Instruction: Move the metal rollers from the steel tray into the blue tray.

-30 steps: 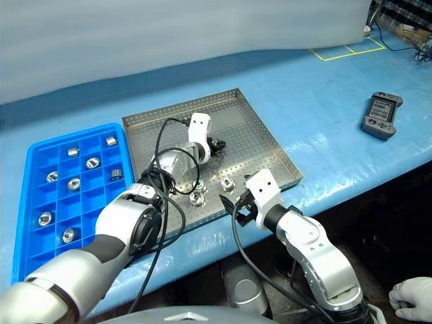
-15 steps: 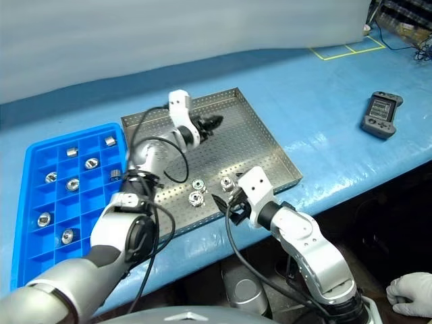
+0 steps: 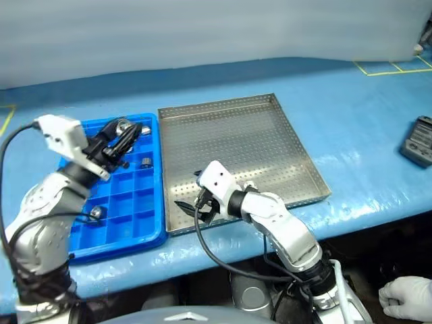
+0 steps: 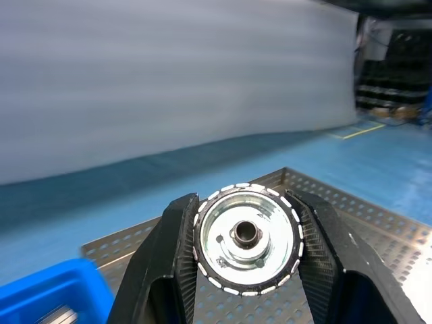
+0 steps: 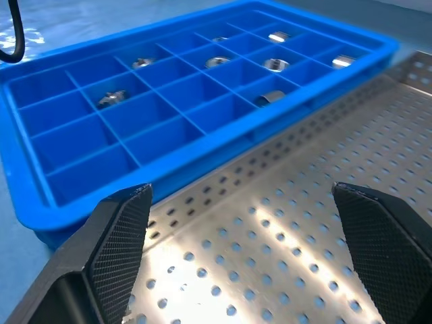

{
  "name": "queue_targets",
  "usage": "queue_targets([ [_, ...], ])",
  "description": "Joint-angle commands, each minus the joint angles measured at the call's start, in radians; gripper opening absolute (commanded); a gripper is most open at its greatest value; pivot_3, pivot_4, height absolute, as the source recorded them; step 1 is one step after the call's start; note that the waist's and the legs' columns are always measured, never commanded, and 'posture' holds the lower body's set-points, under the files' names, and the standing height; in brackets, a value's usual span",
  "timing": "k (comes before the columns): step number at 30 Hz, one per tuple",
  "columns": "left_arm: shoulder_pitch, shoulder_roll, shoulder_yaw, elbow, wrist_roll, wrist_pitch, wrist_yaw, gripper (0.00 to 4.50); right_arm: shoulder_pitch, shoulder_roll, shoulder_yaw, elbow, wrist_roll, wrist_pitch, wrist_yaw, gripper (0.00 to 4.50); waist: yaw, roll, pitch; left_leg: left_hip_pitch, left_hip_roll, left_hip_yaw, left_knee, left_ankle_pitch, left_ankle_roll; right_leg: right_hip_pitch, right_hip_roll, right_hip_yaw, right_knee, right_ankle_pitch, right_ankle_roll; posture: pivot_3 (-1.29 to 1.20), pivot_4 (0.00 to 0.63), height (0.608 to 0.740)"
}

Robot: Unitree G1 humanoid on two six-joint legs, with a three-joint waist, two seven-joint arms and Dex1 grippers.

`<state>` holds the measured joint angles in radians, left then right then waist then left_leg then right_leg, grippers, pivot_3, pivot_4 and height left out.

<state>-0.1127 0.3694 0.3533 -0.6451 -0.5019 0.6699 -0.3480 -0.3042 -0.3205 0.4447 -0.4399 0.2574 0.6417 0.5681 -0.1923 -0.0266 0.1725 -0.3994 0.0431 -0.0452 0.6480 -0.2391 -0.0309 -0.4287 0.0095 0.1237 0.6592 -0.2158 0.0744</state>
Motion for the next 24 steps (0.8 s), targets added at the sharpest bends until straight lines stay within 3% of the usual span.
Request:
queue_targets([
  [1, 0.147, -0.011, 0.085, -0.164, 0.026, -0.007, 0.081, 1.71, -0.055, 0.030, 0.040, 0.037, -0.004, -0.055, 0.059, 4.50, 0.032, 0.000, 0.000, 0.000, 0.000, 0.000, 0.000, 0.000, 0.000, 0.000, 0.000, 0.000, 0.000, 0.000, 0.000, 0.05, 0.150, 0.740],
  [6, 0.425, -0.078, 0.121, -0.294, 0.081, 0.001, 0.179, 1.71, -0.098, 0.058, 0.090, 0.095, -0.011, -0.095, 0.127, 4.50, 0.116, -0.001, 0.000, 0.001, 0.000, 0.000, 0.001, 0.000, 0.000, 0.001, 0.000, -0.002, 0.001, -0.003, -0.006, 0.15, 0.150, 0.740],
  [12, 0.608, -0.156, 0.073, -0.346, 0.117, 0.002, 0.240, 1.71, -0.118, 0.085, 0.114, 0.125, -0.010, -0.117, 0.178, 4.50, 0.180, -0.002, -0.001, 0.001, 0.000, 0.000, 0.004, 0.000, 0.000, 0.002, -0.001, -0.003, 0.001, -0.005, -0.009, 0.21, 0.150, 0.740],
  [24, 0.569, -0.199, 0.057, -0.192, 0.138, 0.058, 0.307, 1.71, -0.095, 0.090, 0.110, 0.109, -0.017, -0.102, 0.182, 4.50, 0.194, -0.002, -0.001, 0.002, 0.001, 0.001, 0.002, 0.000, -0.001, 0.000, 0.000, -0.003, 0.000, -0.006, -0.011, 0.17, 0.150, 0.740],
])
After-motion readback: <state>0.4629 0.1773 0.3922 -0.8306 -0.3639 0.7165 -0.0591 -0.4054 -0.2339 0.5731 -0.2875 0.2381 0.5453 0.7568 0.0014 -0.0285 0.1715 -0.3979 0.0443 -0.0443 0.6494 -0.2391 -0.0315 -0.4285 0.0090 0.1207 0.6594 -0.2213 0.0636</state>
